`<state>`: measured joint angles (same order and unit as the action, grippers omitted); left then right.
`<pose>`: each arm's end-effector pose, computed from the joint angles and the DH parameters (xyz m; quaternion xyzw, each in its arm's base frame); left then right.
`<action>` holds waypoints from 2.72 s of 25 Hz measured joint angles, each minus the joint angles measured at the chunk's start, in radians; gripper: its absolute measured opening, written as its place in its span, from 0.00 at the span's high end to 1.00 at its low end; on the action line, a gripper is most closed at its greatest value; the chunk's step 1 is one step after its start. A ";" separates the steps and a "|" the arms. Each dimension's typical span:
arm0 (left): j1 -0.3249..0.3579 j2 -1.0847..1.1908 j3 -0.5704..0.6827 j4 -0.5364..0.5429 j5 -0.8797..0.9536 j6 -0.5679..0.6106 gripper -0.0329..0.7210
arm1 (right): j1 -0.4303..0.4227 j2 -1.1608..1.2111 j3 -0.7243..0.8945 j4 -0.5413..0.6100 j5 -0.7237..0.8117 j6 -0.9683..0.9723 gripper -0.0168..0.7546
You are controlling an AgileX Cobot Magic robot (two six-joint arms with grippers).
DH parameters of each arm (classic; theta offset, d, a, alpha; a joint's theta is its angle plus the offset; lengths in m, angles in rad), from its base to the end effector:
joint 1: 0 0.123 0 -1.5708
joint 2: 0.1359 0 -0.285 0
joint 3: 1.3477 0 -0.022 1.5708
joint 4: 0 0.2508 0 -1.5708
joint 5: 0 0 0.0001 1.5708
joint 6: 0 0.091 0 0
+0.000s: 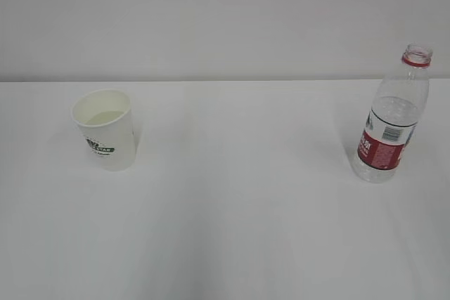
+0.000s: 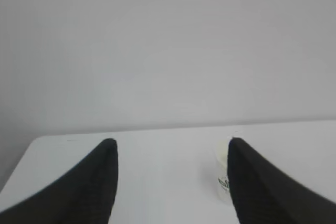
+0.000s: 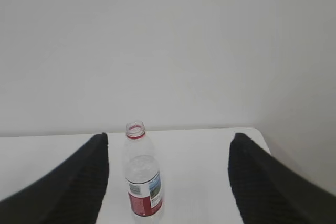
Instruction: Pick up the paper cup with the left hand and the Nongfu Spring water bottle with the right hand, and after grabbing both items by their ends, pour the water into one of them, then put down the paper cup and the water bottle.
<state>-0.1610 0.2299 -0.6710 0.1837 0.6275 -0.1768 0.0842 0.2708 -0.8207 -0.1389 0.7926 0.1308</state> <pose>0.0306 0.0049 0.3620 0.0131 0.7383 -0.0239 0.6739 0.0170 -0.0076 0.3889 0.0128 0.7580 0.0008 0.6522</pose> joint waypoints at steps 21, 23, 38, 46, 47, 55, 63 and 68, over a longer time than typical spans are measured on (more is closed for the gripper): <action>0.000 -0.075 -0.010 -0.184 0.435 0.045 0.33 | 0.000 -0.188 -0.054 0.006 0.337 -0.044 0.28; 0.000 -0.075 -0.012 -0.219 0.477 0.061 0.35 | 0.000 -0.208 -0.054 0.018 0.385 -0.045 0.28; 0.000 -0.076 -0.017 -0.285 0.626 0.131 0.39 | 0.000 -0.251 -0.014 0.008 0.485 -0.052 0.28; 0.000 -0.076 -0.017 -0.204 0.604 0.147 0.39 | 0.000 -0.287 0.139 0.026 0.466 -0.059 0.28; 0.000 -0.076 -0.017 -0.199 0.597 0.147 0.39 | 0.000 -0.287 0.155 0.026 0.456 -0.059 0.28; 0.000 -0.076 -0.017 -0.146 0.594 0.149 0.39 | 0.000 -0.287 0.215 0.030 0.408 -0.061 0.28; 0.000 -0.076 0.003 -0.144 0.593 0.149 0.39 | 0.000 -0.287 0.255 0.032 0.353 -0.061 0.28; 0.000 -0.076 0.043 -0.155 0.574 0.149 0.39 | 0.000 -0.287 0.258 0.032 0.337 -0.061 0.28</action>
<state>-0.1610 0.1543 -0.6282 0.0288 1.2010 -0.0278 0.0842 -0.0161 -0.5628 -0.1069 1.1300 0.0702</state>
